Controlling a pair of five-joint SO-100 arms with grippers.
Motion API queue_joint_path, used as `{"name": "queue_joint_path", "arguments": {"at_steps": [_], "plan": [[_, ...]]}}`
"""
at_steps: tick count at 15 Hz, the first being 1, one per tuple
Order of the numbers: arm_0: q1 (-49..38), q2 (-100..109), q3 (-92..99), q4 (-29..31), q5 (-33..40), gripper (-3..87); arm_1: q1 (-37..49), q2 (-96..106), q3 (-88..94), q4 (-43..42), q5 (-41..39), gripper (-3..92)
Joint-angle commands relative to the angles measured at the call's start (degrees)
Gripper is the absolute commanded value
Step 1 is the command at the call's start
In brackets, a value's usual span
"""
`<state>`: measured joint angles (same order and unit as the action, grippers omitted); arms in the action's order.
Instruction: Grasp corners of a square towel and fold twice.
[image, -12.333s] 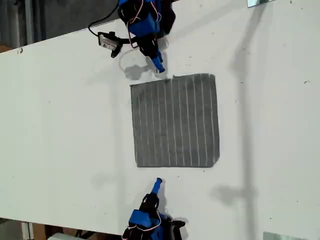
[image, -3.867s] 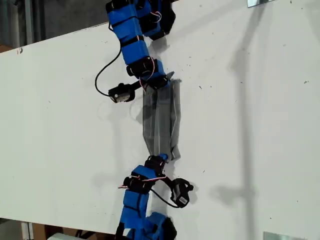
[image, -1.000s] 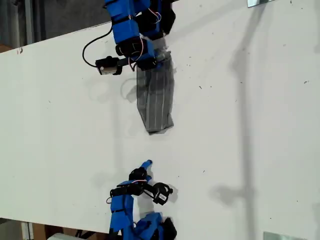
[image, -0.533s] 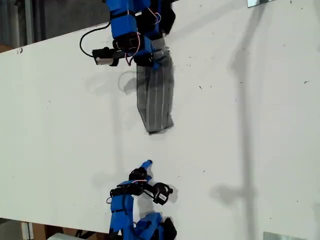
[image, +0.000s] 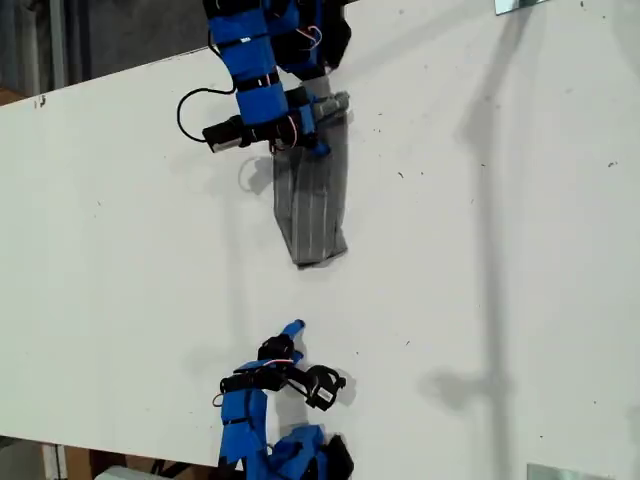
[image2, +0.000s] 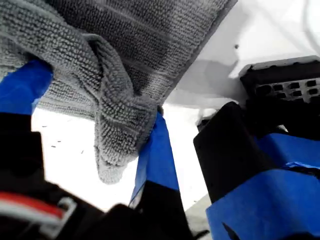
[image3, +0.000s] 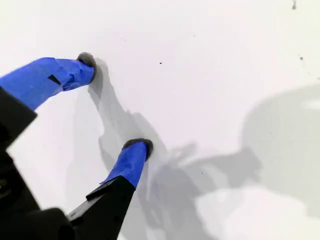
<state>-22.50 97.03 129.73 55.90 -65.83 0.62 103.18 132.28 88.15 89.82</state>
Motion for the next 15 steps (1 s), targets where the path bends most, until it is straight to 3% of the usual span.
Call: {"name": "queue_joint_path", "arguments": {"at_steps": [1,3,8,15], "plan": [[-0.26,0.26,-1.14,-0.09,0.53,26.2,0.70,-1.58,-3.08,-5.27,-4.04,34.0],[-0.26,0.26,-1.14,-0.09,0.44,26.2,0.00,-10.20,-8.53,-8.53,-8.17,34.3],[-0.26,0.18,-1.14,-0.09,0.35,26.1,-3.69,-30.85,-36.21,-7.12,-19.69,34.8],[-0.26,0.09,-1.14,-0.09,0.53,26.1,-3.87,-25.31,-42.36,8.09,-15.56,39.5]]}}
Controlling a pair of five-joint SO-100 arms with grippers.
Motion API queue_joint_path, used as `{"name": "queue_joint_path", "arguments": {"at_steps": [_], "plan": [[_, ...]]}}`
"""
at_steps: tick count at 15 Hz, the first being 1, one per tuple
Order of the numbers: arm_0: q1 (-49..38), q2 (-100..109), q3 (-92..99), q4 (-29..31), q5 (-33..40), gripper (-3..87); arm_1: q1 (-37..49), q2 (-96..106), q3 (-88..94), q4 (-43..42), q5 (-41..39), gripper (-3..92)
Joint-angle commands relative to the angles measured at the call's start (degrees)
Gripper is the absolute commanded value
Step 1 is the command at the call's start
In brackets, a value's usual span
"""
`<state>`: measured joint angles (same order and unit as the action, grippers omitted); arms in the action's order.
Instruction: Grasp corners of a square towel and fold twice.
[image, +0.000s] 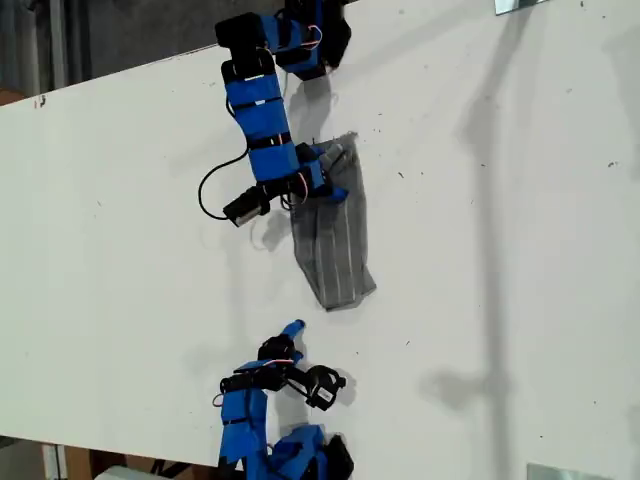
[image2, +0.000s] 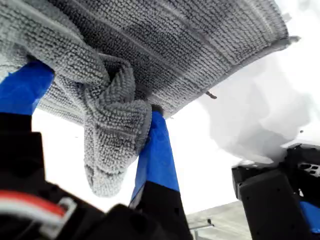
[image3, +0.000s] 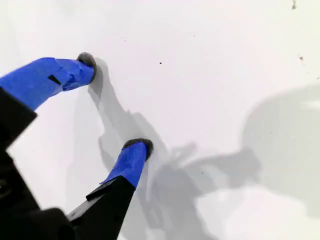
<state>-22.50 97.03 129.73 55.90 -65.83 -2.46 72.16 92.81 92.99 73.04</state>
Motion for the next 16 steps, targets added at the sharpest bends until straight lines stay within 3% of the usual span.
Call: {"name": "queue_joint_path", "arguments": {"at_steps": [1,6,13,14,16], "plan": [[-0.26,0.09,-1.23,-0.09,0.53,26.1,-1.14,8.70,-2.55,6.15,3.08,41.7],[-0.18,0.09,-1.23,-0.18,0.44,26.1,0.09,21.36,8.53,11.25,10.63,43.8],[0.00,0.00,-1.23,-0.18,0.35,26.1,8.26,15.38,24.17,-2.90,7.38,43.1],[0.00,0.00,-1.23,-0.18,0.35,26.1,9.32,14.77,25.84,-6.42,5.63,41.6],[0.00,0.00,-1.23,-0.18,0.26,26.1,10.11,14.85,28.12,-11.51,3.52,27.1]]}}
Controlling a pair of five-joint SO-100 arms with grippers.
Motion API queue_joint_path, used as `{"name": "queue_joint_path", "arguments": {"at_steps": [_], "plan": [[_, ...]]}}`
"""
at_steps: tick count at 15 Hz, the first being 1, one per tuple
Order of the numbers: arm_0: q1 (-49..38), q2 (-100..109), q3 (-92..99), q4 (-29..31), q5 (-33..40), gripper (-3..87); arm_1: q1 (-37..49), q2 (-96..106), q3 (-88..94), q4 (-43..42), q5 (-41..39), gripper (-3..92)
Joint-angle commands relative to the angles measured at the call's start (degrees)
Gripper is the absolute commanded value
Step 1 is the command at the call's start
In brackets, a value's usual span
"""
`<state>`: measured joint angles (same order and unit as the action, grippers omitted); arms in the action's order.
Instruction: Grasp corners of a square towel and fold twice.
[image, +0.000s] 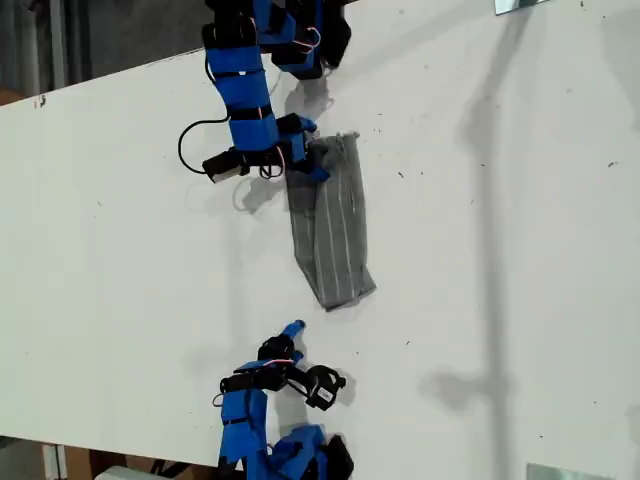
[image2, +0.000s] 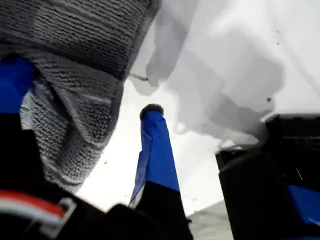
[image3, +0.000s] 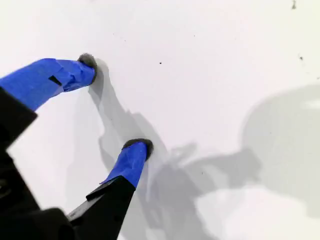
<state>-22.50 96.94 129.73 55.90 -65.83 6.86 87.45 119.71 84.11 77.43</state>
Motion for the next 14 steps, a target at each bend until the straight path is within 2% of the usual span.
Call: {"name": "queue_joint_path", "arguments": {"at_steps": [1,6,11,14], "plan": [[0.09,0.09,-1.23,-0.18,0.26,26.1,1.05,0.62,2.29,-4.66,-1.67,24.5],[0.09,0.09,-1.23,-0.18,0.18,26.1,0.88,7.03,11.78,-12.92,-0.44,23.5],[0.18,0.09,-1.14,0.00,-0.26,26.1,2.02,6.24,15.03,-12.48,1.76,30.2],[0.26,0.18,-1.05,0.00,-0.44,26.1,-0.97,20.92,22.76,-19.07,0.97,29.2]]}}
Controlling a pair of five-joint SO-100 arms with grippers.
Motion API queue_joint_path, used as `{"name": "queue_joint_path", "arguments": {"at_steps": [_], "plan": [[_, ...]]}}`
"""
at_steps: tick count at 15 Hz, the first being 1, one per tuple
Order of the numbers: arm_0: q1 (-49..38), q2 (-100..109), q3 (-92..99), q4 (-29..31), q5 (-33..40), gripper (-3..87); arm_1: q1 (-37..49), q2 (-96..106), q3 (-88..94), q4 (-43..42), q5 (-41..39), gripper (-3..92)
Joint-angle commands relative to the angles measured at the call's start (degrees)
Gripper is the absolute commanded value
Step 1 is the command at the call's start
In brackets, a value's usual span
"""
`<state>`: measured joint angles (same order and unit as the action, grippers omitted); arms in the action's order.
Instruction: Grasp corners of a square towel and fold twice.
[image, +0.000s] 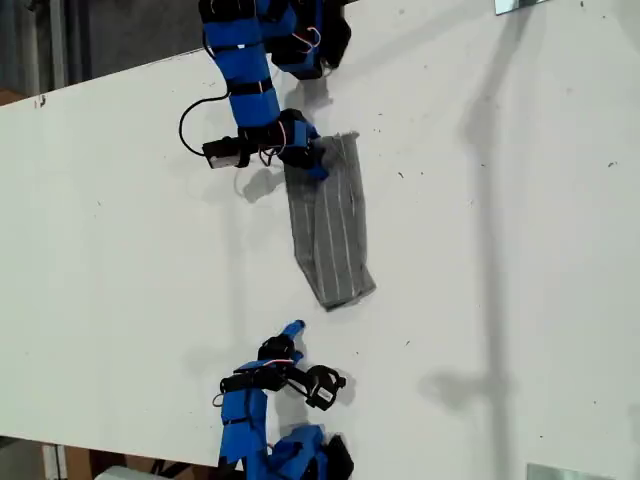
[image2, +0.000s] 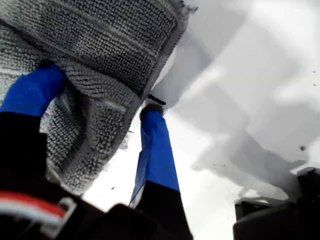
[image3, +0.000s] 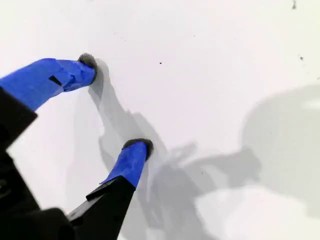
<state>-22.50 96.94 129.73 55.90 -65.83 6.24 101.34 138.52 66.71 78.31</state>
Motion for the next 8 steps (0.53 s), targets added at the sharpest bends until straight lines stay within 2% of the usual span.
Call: {"name": "queue_joint_path", "arguments": {"at_steps": [1,3,6,8], "plan": [[0.26,0.18,-1.05,0.09,-0.53,26.1,-0.35,13.54,7.56,-1.67,0.70,28.6],[0.44,0.18,-0.97,0.18,-0.79,26.1,-1.49,20.83,12.30,-1.67,3.08,25.5],[0.44,0.18,-1.05,0.18,-1.14,26.1,-3.25,21.27,12.57,-2.72,4.75,24.1],[0.44,0.18,-0.97,0.18,-1.23,26.1,-3.96,21.09,12.66,-3.08,5.45,15.5]]}}
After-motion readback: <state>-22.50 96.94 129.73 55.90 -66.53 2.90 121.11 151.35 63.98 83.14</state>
